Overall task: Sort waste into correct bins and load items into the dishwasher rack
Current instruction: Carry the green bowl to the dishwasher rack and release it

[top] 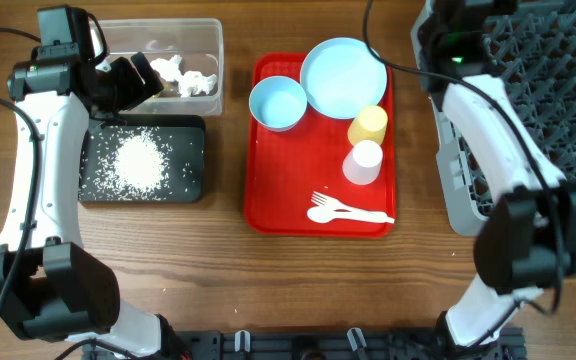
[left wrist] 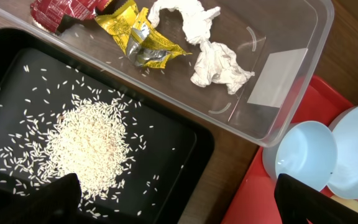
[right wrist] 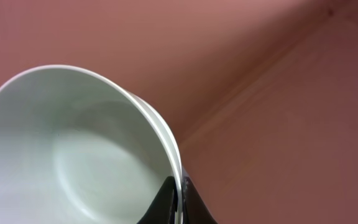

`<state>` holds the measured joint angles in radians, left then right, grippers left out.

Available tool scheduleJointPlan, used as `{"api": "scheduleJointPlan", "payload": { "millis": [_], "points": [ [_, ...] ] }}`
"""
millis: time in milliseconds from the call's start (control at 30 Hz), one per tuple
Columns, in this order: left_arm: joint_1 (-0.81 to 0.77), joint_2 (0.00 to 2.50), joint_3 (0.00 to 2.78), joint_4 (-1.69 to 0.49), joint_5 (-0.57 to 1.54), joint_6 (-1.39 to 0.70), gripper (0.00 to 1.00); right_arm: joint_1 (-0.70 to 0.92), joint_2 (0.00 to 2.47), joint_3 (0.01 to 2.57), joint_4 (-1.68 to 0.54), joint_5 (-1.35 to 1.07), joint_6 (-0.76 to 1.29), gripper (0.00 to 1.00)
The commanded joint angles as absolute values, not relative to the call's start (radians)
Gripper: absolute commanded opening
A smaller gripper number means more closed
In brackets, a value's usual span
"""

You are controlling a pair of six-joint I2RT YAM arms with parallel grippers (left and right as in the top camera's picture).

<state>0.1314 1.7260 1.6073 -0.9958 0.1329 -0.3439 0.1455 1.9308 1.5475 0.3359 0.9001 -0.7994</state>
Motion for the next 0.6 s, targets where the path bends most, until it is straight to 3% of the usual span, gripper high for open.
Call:
{"api": "scheduleJointPlan", "payload": {
  "millis": [0, 567],
  "points": [
    [0.134, 1.724, 1.612, -0.995, 0.138, -0.356, 1.00, 0.142, 2.027, 1.550, 0.352, 0.954, -0.959, 0.04],
    [0.134, 1.724, 1.612, -0.995, 0.138, -0.356, 1.00, 0.057, 2.106, 1.549, 0.283, 0.942, -0.906, 0.04]
  ]
}}
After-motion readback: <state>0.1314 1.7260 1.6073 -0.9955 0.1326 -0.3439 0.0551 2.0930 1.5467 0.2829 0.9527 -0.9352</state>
